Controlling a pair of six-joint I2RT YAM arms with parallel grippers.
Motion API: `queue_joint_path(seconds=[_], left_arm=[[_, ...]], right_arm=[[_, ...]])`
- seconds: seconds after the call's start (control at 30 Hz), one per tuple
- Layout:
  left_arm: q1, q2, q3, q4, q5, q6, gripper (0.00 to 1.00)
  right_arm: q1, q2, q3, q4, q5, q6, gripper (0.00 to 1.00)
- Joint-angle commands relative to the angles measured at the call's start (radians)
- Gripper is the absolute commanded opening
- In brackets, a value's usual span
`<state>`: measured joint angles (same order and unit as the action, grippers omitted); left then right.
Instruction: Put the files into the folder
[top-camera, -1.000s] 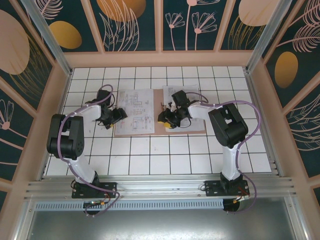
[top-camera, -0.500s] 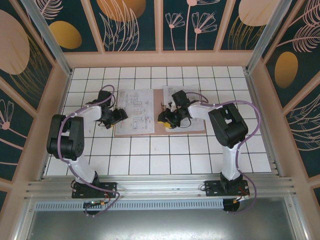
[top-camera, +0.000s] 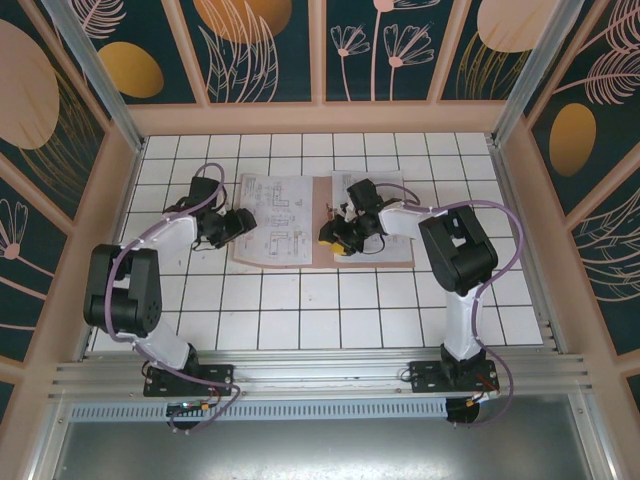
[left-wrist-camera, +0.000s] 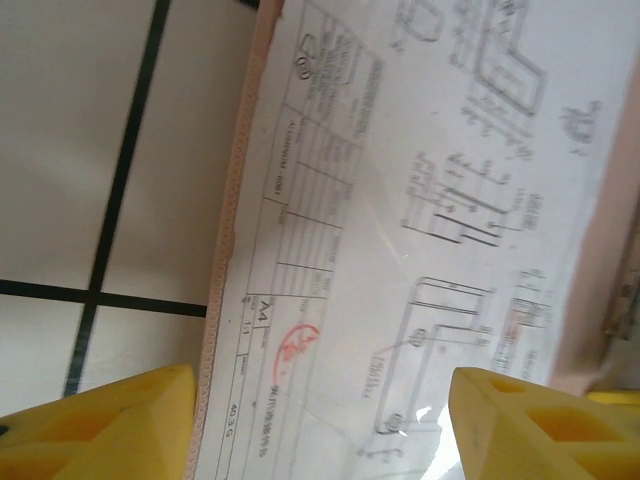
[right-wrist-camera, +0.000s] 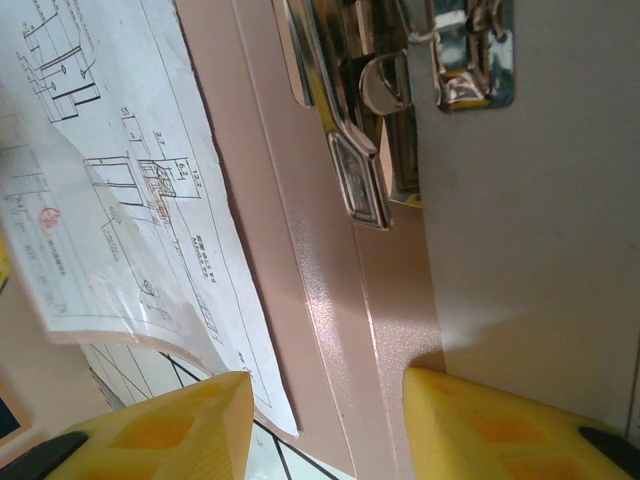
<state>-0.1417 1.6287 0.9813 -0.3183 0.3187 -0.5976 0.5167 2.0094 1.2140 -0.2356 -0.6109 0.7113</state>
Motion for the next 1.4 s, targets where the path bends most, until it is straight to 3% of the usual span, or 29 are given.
queue_joint_path(seconds=[0.0, 0.2, 0.3, 0.6, 0.83, 1.0, 1.23, 1.37], left_arm=[[-0.038, -0.040, -0.003, 0.046, 0.157, -0.044, 0.66], [-0.041, -0.093, -0.030, 0.116, 0.213, -0.135, 0.62], [-0.041, -0.104, -0.041, 0.168, 0.237, -0.182, 0.53], [-0.063, -0.071, 0.048, 0.059, 0.184, -0.137, 0.01], [-0.075, -0.022, 0.184, -0.190, -0.007, -0.010, 0.00], [-0.077, 0.006, 0.307, -0.358, -0.149, 0.069, 0.00], [-0.075, 0.040, 0.452, -0.527, -0.298, 0.146, 0.00], [-0.076, 0.047, 0.517, -0.593, -0.362, 0.159, 0.00]], right_arm=[[0.001, 0.099, -0.036, -0.106, 0.077, -0.022, 0.46], [-0.013, 0.101, -0.039, -0.108, 0.079, -0.028, 0.46], [-0.018, 0.101, -0.034, -0.113, 0.080, -0.031, 0.46], [-0.019, 0.101, -0.022, -0.097, 0.060, -0.029, 0.48], [-0.004, 0.031, 0.067, -0.076, 0.015, -0.076, 0.65], [-0.049, -0.064, 0.085, -0.037, 0.009, -0.055, 0.71], [-0.225, -0.148, -0.065, 0.074, -0.009, 0.014, 0.66], [-0.264, -0.118, -0.099, 0.069, -0.016, 0.014, 0.60]])
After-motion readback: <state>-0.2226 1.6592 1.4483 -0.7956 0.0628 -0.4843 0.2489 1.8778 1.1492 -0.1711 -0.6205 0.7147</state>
